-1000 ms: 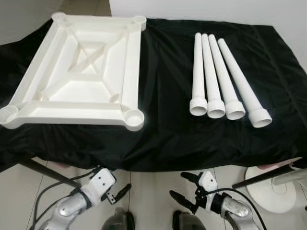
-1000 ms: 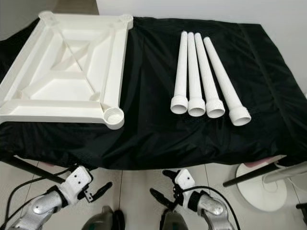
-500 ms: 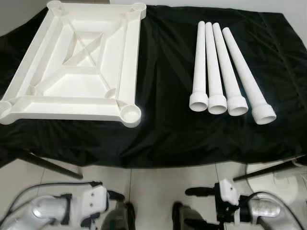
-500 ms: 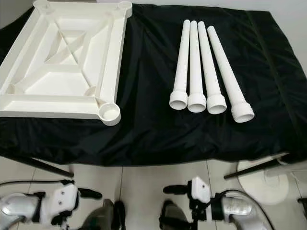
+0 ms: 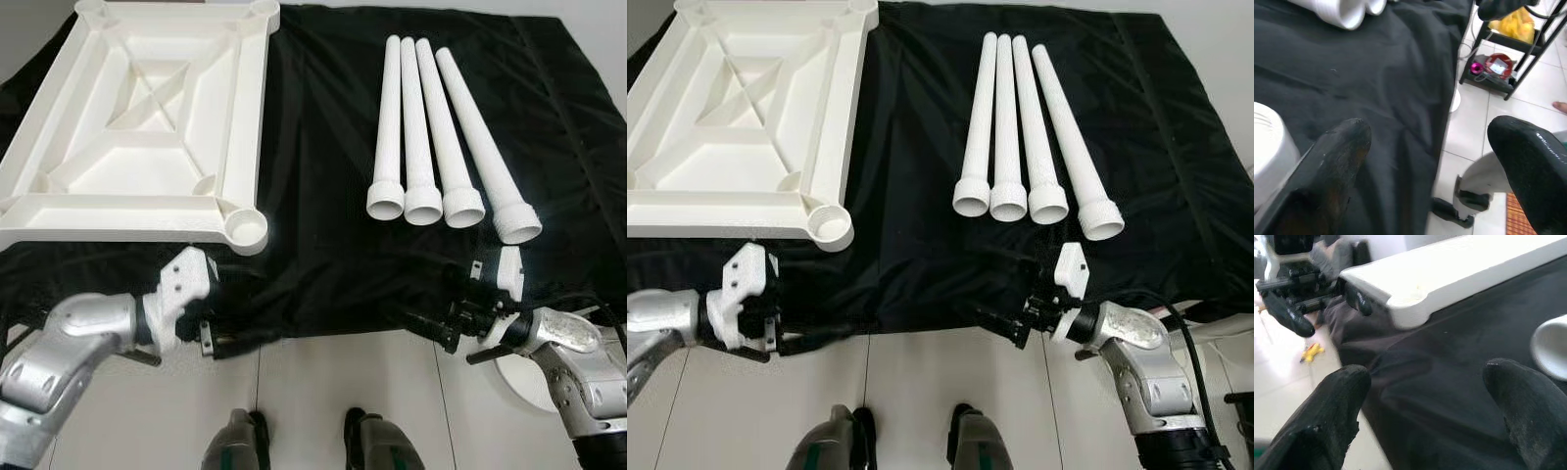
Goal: Building children table
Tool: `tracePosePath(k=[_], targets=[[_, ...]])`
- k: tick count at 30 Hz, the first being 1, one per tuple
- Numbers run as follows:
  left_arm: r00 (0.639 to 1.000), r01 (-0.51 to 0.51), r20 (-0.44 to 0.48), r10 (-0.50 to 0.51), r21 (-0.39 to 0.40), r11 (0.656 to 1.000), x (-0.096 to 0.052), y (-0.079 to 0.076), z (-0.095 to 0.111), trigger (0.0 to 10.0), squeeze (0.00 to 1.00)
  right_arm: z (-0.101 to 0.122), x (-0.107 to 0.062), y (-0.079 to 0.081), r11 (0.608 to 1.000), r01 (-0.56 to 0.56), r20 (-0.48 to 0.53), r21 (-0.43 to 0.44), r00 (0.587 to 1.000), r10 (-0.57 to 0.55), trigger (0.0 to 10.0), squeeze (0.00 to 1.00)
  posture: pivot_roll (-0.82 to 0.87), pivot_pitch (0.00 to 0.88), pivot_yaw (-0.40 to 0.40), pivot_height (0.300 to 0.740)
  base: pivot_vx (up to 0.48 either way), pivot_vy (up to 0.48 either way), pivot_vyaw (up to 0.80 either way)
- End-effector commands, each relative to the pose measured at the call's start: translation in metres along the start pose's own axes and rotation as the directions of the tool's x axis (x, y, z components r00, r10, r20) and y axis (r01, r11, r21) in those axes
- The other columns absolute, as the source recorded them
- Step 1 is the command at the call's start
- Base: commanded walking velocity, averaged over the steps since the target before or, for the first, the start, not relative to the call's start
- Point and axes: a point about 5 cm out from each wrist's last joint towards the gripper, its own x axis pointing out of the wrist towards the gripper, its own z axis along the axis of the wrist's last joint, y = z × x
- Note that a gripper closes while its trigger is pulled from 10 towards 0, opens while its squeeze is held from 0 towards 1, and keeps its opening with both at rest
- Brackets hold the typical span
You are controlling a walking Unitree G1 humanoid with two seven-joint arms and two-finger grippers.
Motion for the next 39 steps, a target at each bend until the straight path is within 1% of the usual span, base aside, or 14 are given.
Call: tracePosePath(k=[1,4,7,9,11,15,18,21,24,28,29,31,35,39], targets=[[0.997,-0.064,0.034,0.064,-0.021,0.998,0.0,0.011,0.004,10.0,0.0,0.004,0.003,-0.005,0.999,0.045,0.04,0.017,0.998,-0.046,10.0,0.0,-0.04,0.145,0.03,0.74,0.0,0.0,0.0],[0.98,-0.162,0.116,0.164,-0.03,0.986,0.005,0.036,0.02,10.0,0.0,0.015,0.012,-0.018,0.99,0.141,0.122,0.027,0.982,-0.144,10.0,0.0,-0.05,0.121,0.031,0.74,0.0,0.0,0.0],[0.973,-0.183,0.14,0.186,-0.034,0.983,0.007,0.042,0.025,10.0,0.0,0.018,0.014,-0.021,0.987,0.159,0.14,0.025,0.977,-0.16,10.0,0.0,-0.06,0.098,0.038,0.74,0.0,0.0,0.0],[0.935,-0.31,0.169,0.31,-0.027,0.95,0.017,0.064,0.031,10.0,0.0,0.028,0.021,-0.038,0.952,0.304,0.206,0.04,0.93,-0.305,10.0,0.0,-0.07,0.079,0.05,0.74,0.0,0.0,0.0],[0.928,-0.331,0.168,0.331,-0.027,0.943,0.019,0.067,0.031,10.0,0.0,0.03,0.022,-0.04,0.944,0.328,0.213,0.046,0.92,-0.33,10.0,0.0,-0.07,0.079,0.05,0.74,0.0,0.0,0.0],[0.878,-0.416,0.196,0.437,-0.143,0.898,0.032,0.079,0.034,10.0,0.0,0.031,0.029,-0.052,0.858,0.51,0.22,0.061,0.832,-0.51,10.0,0.0,-0.08,0.066,0.058,0.74,0.0,0.0,0.0],[0.797,-0.548,0.167,0.58,-0.203,0.812,0.042,0.094,0.032,10.0,0.0,0.029,0.034,-0.059,0.761,0.642,0.195,0.094,0.737,-0.647,10.0,0.0,-0.09,0.05,0.064,0.74,0.0,0.0,0.0],[0.766,-0.586,0.165,0.621,-0.22,0.78,0.043,0.098,0.031,10.0,0.0,0.028,0.036,-0.06,0.723,0.686,0.186,0.084,0.702,-0.688,10.0,0.0,-0.1,0.044,0.068,0.74,0.0,0.0,0.0],[0.656,-0.691,0.189,0.731,-0.239,0.682,0.044,0.103,0.028,10.0,0.0,0.025,0.042,-0.059,0.637,0.768,0.185,0.068,0.618,-0.764,10.0,0.0,-0.11,0.031,0.085,0.74,0.0,0.0,0.0],[0.577,-0.753,0.14,0.804,-0.288,0.591,0.051,0.1,0.009,10.0,0.0,0.016,0.049,-0.048,0.563,0.825,0.2,0.04,0.545,-0.814,10.0,0.0,-0.12,0.013,0.106,0.74,0.0,0.0,0.0],[0.577,-0.753,0.14,0.804,-0.288,0.591,0.051,0.1,0.009,10.0,0.0,0.016,0.049,-0.048,0.563,0.825,0.2,0.04,0.545,-0.814,10.0,0.0,-0.12,0.013,0.106,0.74,0.0,0.0,0.0],[0.522,-0.795,0.101,0.847,-0.304,0.526,0.054,0.098,0.0,10.0,0.0,0.008,0.049,-0.044,0.521,0.853,0.197,0.016,0.508,-0.839,10.0,0.0,-0.12,0.003,0.107,0.74,0.0,0.0,0.0],[0.475,-0.827,0.062,0.878,-0.31,0.469,0.06,0.089,-0.013,10.0,0.0,-0.003,0.044,-0.041,0.458,0.889,0.175,0.001,0.451,-0.875,10.0,0.0,-0.13,0.001,0.104,0.74,0.0,0.0,0.0],[0.459,-0.84,0.052,0.887,-0.301,0.452,0.061,0.085,-0.017,10.0,0.0,-0.006,0.042,-0.04,0.424,0.906,0.164,-0.011,0.42,-0.893,10.0,0.0,-0.11,0.006,0.089,0.74,0.0,0.0,0.0]])
